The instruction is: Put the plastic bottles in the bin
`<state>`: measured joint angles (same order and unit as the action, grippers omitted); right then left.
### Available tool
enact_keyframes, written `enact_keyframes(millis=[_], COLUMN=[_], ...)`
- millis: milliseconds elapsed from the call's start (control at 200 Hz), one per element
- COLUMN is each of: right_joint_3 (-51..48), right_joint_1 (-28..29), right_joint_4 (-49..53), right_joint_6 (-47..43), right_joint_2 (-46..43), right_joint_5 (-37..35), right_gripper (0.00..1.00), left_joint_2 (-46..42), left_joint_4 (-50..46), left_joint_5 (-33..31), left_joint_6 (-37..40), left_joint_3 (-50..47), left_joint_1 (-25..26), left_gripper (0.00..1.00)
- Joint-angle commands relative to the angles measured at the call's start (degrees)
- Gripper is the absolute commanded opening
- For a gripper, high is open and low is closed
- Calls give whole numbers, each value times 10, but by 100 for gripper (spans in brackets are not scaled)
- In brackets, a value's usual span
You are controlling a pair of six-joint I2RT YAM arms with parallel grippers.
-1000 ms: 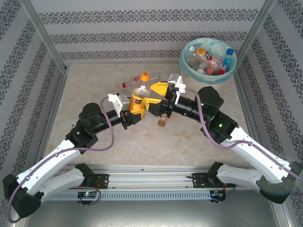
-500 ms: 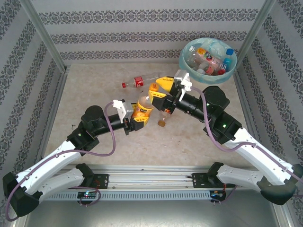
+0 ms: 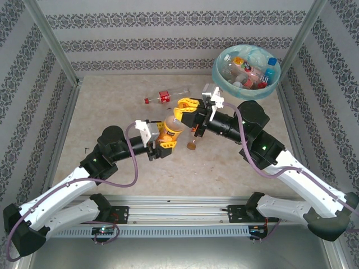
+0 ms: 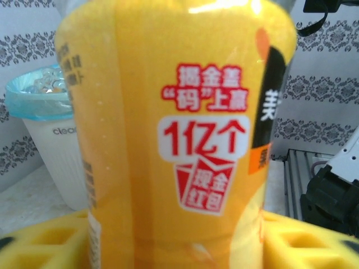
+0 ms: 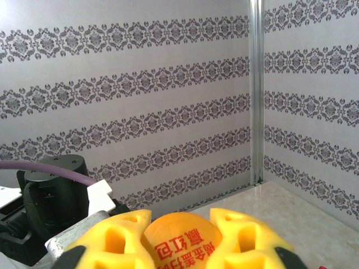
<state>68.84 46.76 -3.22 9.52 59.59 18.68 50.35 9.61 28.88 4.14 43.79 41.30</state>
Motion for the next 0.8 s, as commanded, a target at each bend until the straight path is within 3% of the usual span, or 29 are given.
enact_keyframes(millis=[0, 105, 240, 425, 525, 799], right_joint_3=[-7, -9, 2, 95, 165, 282], right_joint_1=[-4, -4, -4, -19, -67, -251], right_joint_4=[-3, 10, 43, 129, 143, 132], right_joint_6=[-30, -38, -64, -159, -214, -287], right_joint_2=[-20, -30, -37, -16, 7, 101], right_joint_5=[-55, -76, -139, -339, -397, -439], right_gripper=[3, 0, 0, 0, 0, 0], left_joint_2=[-23, -36, -51, -57, -57, -59], left_joint_4=[23, 47, 66, 55, 42, 37], left_joint_5=[-6, -18, -42, -83, -95, -97], left_joint_6=[4, -1, 0, 11, 17, 8], left_joint_3=[-16, -31, -45, -43, -36, -30], left_joint_1=[10, 10, 10, 10, 10, 9], left_gripper=[80, 100, 100, 100, 100, 100])
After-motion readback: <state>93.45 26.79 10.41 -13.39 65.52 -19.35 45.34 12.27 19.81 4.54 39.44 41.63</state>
